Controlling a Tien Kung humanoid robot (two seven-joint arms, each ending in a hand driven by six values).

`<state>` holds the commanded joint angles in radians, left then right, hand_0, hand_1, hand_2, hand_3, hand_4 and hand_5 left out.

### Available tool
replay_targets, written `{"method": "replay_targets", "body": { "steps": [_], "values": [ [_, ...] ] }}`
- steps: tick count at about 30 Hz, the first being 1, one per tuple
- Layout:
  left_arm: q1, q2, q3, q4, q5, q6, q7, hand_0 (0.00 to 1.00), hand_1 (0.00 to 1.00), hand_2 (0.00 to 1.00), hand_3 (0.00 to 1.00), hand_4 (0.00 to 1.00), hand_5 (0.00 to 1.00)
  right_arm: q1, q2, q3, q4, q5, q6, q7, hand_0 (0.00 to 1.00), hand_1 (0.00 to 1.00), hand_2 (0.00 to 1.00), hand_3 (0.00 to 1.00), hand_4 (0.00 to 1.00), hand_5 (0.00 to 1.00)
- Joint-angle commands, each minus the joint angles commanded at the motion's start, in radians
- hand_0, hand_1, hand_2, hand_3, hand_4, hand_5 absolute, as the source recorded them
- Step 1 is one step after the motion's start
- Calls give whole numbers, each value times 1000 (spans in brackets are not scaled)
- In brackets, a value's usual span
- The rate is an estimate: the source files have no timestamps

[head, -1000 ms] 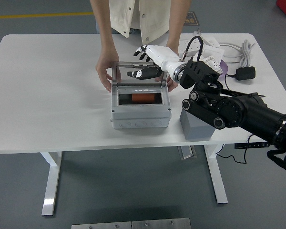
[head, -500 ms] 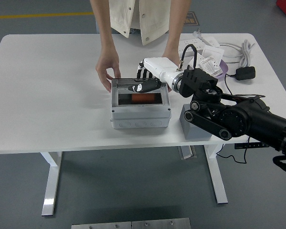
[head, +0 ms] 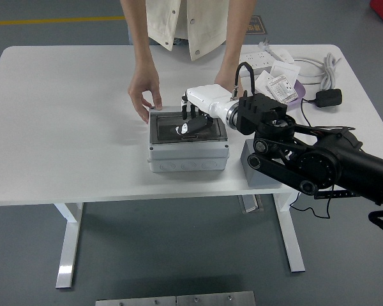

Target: Fetch the battery,place it into the box,close the lid of the box

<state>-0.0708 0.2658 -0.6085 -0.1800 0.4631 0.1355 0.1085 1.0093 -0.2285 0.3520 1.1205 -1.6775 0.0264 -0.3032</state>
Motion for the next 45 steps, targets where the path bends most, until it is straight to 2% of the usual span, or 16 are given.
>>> {"method": "replay_targets", "body": {
  "steps": [8,17,20,22,25,28,33,35,36,41,42,45],
  "values": [
    [3,-4,-14,0,14,1,3,578,578,547,570,532,2,-49,-24,106,49,-65,58,-34,400,440,452,512,861,642],
    [19,-13,-35,0,28,-1,9,578,577,547,571,532,2,-224,-100,347,247,-187,224,-133,410,439,456,530,864,652],
    [26,-15,-43,0,33,-2,11,578,577,547,570,531,2,-295,-117,439,327,-213,238,-138,393,420,442,505,863,667],
    [29,-16,-47,0,35,-2,12,578,577,547,570,531,2,-344,-126,501,380,-209,218,-111,393,420,442,505,863,667],
    [33,-18,-52,0,38,-2,12,578,577,547,569,531,2,-418,-137,593,454,-173,156,-46,372,407,437,489,851,647],
    [35,-19,-54,0,38,-2,11,578,577,547,569,531,2,-475,-140,663,484,-126,97,17,372,407,437,489,851,647],
    [34,-21,-47,0,27,-2,7,578,576,547,569,530,2,-573,-116,774,449,-30,-27,152,360,392,432,469,862,664],
    [35,-22,-47,0,26,-2,7,578,576,547,569,530,2,-598,-104,792,431,7,-72,200,360,392,432,469,862,664],
    [36,-22,-48,0,27,-2,7,578,575,547,568,530,2,-611,-96,798,420,31,-97,227,315,380,425,463,843,640],
    [39,-23,-51,0,30,-2,8,578,575,547,568,530,2,-654,-74,804,388,182,-210,363,315,380,425,463,843,640],
    [39,-23,-52,0,30,-2,8,578,575,547,568,530,2,-660,-71,801,385,217,-231,389,276,359,430,483,731,497],
    [39,-24,-50,0,25,-2,7,578,575,547,568,530,2,-678,-67,793,385,321,-280,463,276,359,430,483,731,497]
  ]
}}
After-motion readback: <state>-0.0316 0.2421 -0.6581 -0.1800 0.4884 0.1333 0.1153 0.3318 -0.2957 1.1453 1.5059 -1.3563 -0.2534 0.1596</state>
